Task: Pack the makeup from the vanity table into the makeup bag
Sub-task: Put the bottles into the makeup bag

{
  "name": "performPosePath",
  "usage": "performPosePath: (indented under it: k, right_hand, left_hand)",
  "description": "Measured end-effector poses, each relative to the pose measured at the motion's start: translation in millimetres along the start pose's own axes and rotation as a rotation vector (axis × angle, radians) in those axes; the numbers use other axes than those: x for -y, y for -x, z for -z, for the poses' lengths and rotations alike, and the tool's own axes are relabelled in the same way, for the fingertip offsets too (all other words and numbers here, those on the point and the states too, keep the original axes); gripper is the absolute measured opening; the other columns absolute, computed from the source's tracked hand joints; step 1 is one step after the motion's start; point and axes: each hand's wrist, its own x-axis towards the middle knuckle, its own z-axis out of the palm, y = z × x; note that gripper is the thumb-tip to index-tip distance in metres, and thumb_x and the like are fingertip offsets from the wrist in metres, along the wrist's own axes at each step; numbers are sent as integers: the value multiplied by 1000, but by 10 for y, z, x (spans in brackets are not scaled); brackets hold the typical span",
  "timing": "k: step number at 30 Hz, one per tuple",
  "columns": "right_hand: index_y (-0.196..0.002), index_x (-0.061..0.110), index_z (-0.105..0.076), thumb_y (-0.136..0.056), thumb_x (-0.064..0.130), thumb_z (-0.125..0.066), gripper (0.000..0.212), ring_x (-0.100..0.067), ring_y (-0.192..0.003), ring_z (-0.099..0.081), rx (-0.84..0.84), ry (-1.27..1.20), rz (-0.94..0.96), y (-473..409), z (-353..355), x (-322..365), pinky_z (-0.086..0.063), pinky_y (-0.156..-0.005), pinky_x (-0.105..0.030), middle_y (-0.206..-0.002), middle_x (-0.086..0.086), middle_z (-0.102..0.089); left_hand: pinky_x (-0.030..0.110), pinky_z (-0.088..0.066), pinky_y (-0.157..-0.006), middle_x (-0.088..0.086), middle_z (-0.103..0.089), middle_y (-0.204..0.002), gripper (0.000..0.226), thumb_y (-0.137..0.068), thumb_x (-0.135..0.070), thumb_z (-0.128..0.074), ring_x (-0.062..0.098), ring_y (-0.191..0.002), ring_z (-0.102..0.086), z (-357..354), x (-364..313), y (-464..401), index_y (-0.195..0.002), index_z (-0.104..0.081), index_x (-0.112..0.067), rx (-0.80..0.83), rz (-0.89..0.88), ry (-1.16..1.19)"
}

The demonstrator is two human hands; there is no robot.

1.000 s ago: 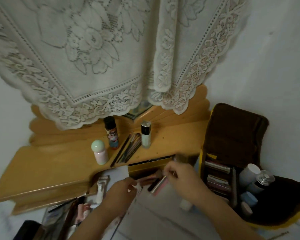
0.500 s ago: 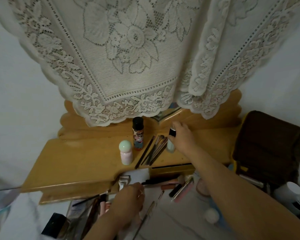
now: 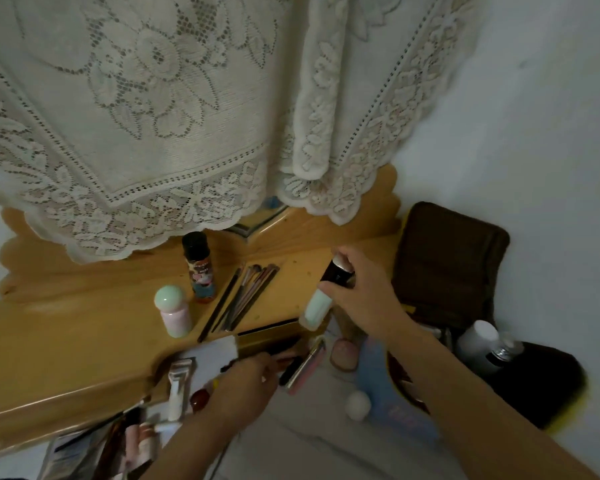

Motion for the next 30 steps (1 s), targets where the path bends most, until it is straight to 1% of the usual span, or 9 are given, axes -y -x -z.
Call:
performPosePath:
  k: [1, 3, 6, 11, 15, 18, 21, 26, 30]
  right_hand:
    - [-129, 19, -45, -83, 19, -67, 51, -4, -101, -49, -14, -8, -12, 84, 118, -52, -40, -78, -7, -106, 14, -49]
    - [-129, 20, -46, -82, 20, -69, 52, -6, -101, -51, -43, 35, -41, 244, 363, -170, -43, -83, -18, -107, 12, -51]
    - [-118, 22, -48, -81, 22, -70, 44, -11, -84, -54, -98, 129, -90, 455, 734, -364, -47, -76, -28, -94, 10, -53]
    - [-104, 31, -44, -81, 19, -70, 36, -7, -61, -45, -193, 231, -203, 718, 1279, -759, -37, -55, -21, -80, 13, -49]
    - [-105, 21, -52, -79, 10, -70, 34, -17, -76, -47, -259, 345, -326, 808, 1459, -1153, -34, -59, -24, -90, -4, -49]
    - [-110, 13, -55, -78, 5, -69, 35, -17, -80, -45, -257, 388, -379, 826, 1440, -1420, -30, -57, -19, -92, -5, -46]
    - [-116, 13, -55, -78, 4, -69, 41, -13, -87, -43, -225, 420, -396, 799, 1378, -1621, -33, -70, -22, -104, -8, -56]
    - [-123, 12, -55, -80, 5, -67, 45, -27, -103, -53, -255, 416, -369, 667, 1329, -1735, -36, -80, -24, -112, -12, -58]
    - [-118, 12, -57, -78, 0, -68, 44, -24, -95, -50, -241, 436, -324, 666, 1251, -1859, -43, -82, -28, -109, -11, -49]
  left_hand:
    - [23, -43, -82, 0, -66, -115, 26, -94, -21, -45, 16, -105, -60, -40, -92, -38, -115, -59, -17, 16, -20, 5]
    - [23, -44, -82, 1, -65, -116, 27, -94, -19, -46, 17, -106, -60, -134, -252, -110, -117, -59, -16, 48, -62, 25]
    - [23, -43, -85, 0, -62, -118, 26, -92, -20, -48, 16, -106, -58, -291, -472, -186, -116, -59, -16, 74, -109, 24]
    - [15, -39, -77, -4, -58, -110, 25, -93, -24, -49, 10, -98, -56, -547, -672, -249, -116, -58, -22, 120, -107, 68]
    - [22, -45, -83, -7, -52, -93, 16, -92, -21, -51, 12, -92, -53, -724, -664, -253, -106, -54, -27, 190, -50, 119]
    - [12, -38, -68, -7, -51, -92, 11, -93, -23, -50, 9, -87, -49, -820, -623, -268, -102, -49, -30, 228, -44, 91]
    - [11, -35, -69, -8, -50, -92, 10, -94, -23, -48, 7, -89, -47, -872, -594, -295, -102, -47, -29, 235, -50, 53]
    - [12, -37, -72, -3, -54, -100, 17, -94, -22, -48, 8, -93, -49, -964, -558, -335, -110, -53, -25, 225, -38, 27]
    - [12, -34, -76, 0, -60, -116, 27, -95, -23, -47, 8, -96, -51, -1025, -499, -335, -120, -54, -19, 205, -32, -4]
